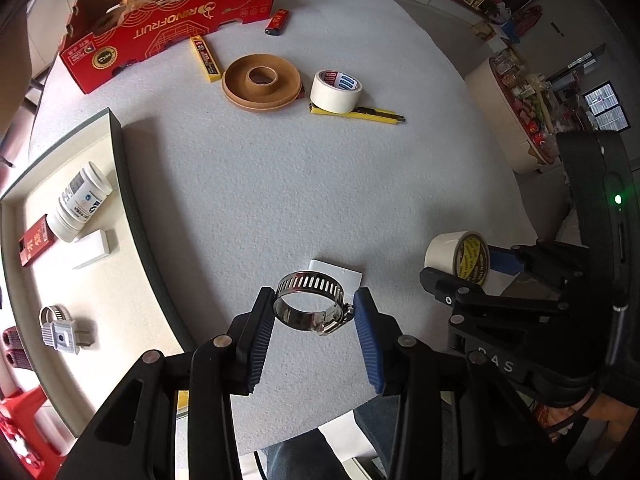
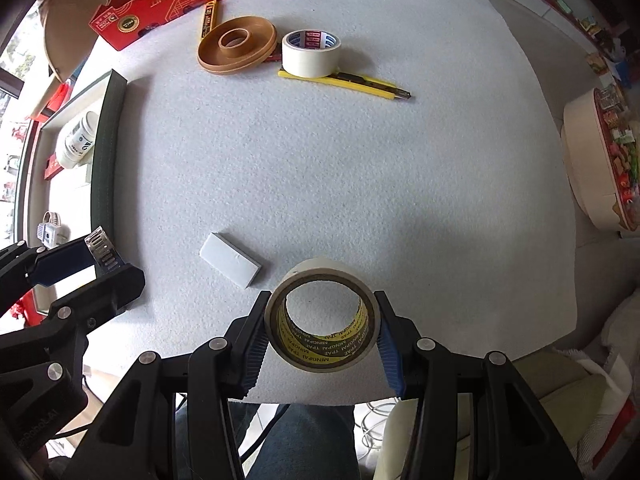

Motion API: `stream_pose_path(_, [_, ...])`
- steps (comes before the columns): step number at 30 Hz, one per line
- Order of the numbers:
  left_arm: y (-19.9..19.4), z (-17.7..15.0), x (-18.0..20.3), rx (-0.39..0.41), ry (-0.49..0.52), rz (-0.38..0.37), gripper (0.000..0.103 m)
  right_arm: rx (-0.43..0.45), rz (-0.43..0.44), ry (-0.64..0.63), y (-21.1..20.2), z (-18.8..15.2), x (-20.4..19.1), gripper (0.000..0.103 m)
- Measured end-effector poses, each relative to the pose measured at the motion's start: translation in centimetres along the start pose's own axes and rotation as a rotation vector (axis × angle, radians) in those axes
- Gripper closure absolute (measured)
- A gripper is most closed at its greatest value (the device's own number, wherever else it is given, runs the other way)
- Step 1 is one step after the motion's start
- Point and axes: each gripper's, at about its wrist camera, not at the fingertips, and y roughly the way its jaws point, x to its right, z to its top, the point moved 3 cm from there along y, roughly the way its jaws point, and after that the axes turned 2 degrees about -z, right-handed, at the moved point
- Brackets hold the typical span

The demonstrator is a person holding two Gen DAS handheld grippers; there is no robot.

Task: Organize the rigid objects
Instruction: 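Lift hose clamp with left tool while right tool lifts tape roll, then carry hose clamp with left tool while right tool carries tape roll toward tray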

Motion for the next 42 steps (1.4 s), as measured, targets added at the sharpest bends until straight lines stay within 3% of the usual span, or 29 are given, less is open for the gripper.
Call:
stream_pose_path(12, [-2.4,-2.3,-5.2,0.053,-0.119,0.007,0.059,0.019,-0.034,-0.155,-1.2,0.5,-6.0,0.053])
stream_pose_path(33, [-5.8,-5.4,-14.1,0.123,-0.309,0.062,0.059,0.04,-0.011,-0.336,-2.3,1.7,-15.7,0.053])
stream_pose_path(42, [-8.4,-5.4,-19.4,0.181,-0.427,0.13,0.059,0.049,0.072,-0.363,-3.5,4.2,-20.4,0.053])
